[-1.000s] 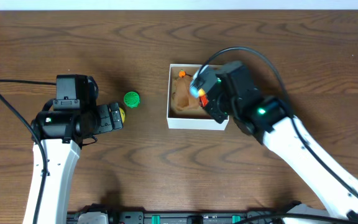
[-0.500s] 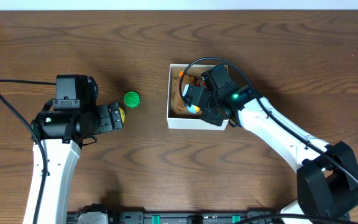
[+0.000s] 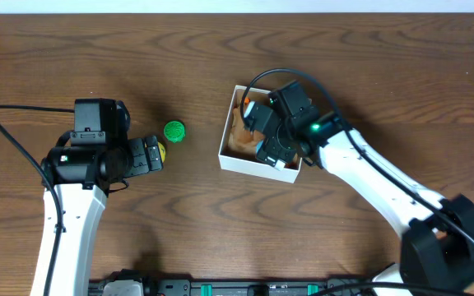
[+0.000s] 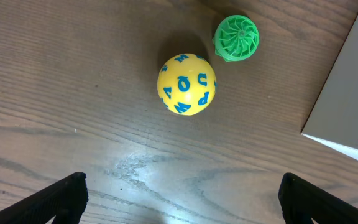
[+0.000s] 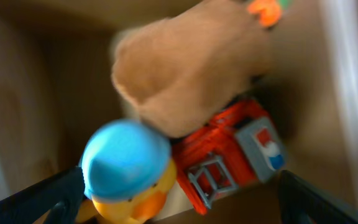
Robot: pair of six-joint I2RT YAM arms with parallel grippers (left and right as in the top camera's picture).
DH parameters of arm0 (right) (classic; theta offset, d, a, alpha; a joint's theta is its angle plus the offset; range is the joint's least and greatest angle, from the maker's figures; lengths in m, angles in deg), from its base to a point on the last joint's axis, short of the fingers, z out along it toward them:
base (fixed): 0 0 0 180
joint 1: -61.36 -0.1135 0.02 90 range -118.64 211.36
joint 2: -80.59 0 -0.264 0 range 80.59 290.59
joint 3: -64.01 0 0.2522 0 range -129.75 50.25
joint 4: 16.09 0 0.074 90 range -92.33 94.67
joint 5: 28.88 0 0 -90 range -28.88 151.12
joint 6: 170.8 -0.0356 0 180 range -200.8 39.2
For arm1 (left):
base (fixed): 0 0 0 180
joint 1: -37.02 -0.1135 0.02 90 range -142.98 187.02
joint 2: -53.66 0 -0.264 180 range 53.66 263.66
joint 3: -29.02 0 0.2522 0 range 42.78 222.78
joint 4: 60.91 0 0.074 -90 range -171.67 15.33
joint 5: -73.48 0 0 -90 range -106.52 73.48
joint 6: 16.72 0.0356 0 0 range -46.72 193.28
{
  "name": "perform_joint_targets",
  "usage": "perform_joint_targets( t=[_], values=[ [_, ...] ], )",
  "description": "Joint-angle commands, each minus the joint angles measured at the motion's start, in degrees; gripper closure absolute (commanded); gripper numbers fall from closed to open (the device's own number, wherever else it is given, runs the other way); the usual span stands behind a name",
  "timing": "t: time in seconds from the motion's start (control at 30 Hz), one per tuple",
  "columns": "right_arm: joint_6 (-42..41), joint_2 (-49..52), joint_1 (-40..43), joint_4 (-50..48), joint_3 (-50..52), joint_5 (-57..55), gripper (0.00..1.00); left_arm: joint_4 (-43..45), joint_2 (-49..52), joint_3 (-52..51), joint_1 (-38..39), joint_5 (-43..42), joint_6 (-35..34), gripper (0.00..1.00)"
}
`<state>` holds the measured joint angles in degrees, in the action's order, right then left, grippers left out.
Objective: Pack container
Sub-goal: 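Place the duck into the front of the box and release, then retract the right gripper and grasp the yellow lettered ball with left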
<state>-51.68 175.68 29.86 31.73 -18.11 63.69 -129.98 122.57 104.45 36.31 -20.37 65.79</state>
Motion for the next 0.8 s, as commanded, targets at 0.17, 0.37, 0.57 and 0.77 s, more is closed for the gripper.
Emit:
perform_joint_targets(
  t=[0.17,0.37,0.57,0.77],
  values=[
    [-33.1,-15.7,9.9,6.8,-3.6,-3.2,0.01,-0.1,0.1,1.2,-0.3,0.9,-0.1,0.02],
    [-51.2,-17.8,24.3,19.7,-3.5,-0.3,0.01,-0.1,0.1,1.2,-0.3,0.9,-0.1,0.02],
    [-51.8,-16.5,34.8,27.4,-1.9,4.2,0.01,2.2,0.1,1.2,-0.3,0.0,-1.1,0.02],
    [-58.6,-16.4,38.6,28.0,1.5,4.2,0.01,2.7,0.1,1.2,-0.2,-3.7,-1.6,0.02]
  ],
)
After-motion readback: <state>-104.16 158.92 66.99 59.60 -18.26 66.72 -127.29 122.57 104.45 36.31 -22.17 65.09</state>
